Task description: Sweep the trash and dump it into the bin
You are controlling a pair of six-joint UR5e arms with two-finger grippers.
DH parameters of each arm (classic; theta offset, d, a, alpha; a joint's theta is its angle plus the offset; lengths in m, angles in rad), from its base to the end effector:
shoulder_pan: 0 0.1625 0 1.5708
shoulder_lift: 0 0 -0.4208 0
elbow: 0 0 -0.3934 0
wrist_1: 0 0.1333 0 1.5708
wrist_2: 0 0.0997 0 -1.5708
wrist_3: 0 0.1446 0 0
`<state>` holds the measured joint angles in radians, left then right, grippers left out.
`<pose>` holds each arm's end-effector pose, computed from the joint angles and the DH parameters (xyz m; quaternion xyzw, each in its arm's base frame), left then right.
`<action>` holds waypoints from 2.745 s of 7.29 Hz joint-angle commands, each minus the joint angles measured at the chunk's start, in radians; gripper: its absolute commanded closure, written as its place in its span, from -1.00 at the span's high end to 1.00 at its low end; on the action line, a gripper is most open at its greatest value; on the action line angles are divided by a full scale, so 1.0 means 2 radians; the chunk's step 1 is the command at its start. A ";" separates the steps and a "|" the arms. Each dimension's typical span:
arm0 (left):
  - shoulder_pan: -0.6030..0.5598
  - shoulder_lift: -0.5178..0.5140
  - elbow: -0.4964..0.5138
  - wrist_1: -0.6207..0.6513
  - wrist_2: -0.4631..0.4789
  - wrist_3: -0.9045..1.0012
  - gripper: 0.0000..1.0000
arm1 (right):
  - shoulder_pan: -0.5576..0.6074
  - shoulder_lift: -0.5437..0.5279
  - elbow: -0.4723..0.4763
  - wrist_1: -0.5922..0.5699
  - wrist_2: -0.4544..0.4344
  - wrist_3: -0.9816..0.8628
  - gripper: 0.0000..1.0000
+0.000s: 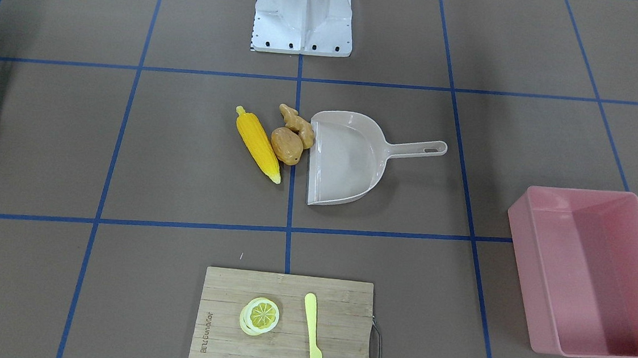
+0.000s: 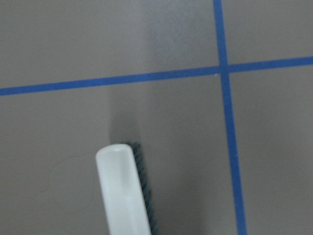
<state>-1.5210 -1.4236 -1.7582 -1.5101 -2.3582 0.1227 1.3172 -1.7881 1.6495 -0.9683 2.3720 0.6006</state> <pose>-0.0095 -0.4300 0.6670 0.0045 0.3837 0.0756 0.9204 -0.0801 -0.4266 0.6731 0.0354 -0.4331 0.0664 0.8982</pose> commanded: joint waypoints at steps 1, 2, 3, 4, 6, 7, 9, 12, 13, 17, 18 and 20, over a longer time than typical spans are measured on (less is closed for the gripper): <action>0.003 -0.012 -0.013 -0.002 -0.027 0.000 0.96 | -0.065 -0.060 0.083 0.012 -0.018 0.065 0.99; 0.012 -0.016 -0.031 -0.003 -0.027 0.000 0.96 | -0.091 -0.091 0.107 0.012 -0.047 0.065 0.99; 0.048 -0.026 -0.057 -0.004 -0.027 0.000 0.96 | -0.099 -0.110 0.116 0.013 -0.050 0.058 1.00; 0.084 -0.066 -0.067 -0.010 -0.027 0.000 0.96 | -0.105 -0.116 0.119 0.013 -0.053 0.046 1.00; 0.147 -0.135 -0.089 -0.020 -0.024 0.000 0.96 | -0.118 -0.127 0.119 0.013 -0.064 0.036 1.00; 0.167 -0.154 -0.103 -0.020 -0.021 0.003 0.96 | -0.126 -0.126 0.113 0.013 -0.067 0.037 1.00; 0.203 -0.190 -0.100 -0.062 -0.020 0.005 0.96 | -0.132 -0.123 0.097 0.015 -0.065 0.037 1.00; 0.318 -0.262 -0.098 -0.129 0.028 0.006 0.96 | -0.147 -0.122 0.096 0.015 -0.060 0.038 1.00; 0.345 -0.275 -0.098 -0.129 0.037 0.007 0.96 | -0.151 -0.122 0.093 0.014 -0.061 0.038 0.98; 0.366 -0.256 -0.080 -0.214 0.090 0.008 0.96 | -0.159 -0.120 0.086 0.015 -0.065 0.037 0.09; 0.373 -0.254 -0.067 -0.236 0.106 0.011 0.96 | -0.159 -0.121 0.085 0.015 -0.065 0.037 -0.29; 0.372 -0.213 -0.058 -0.298 0.024 0.073 0.96 | -0.159 -0.122 0.086 0.015 -0.063 0.036 -1.00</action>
<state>-0.7782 -1.9027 -1.8950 -2.0270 -2.2020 0.1925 0.9991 -2.0301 1.8200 -0.9389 2.2421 0.6740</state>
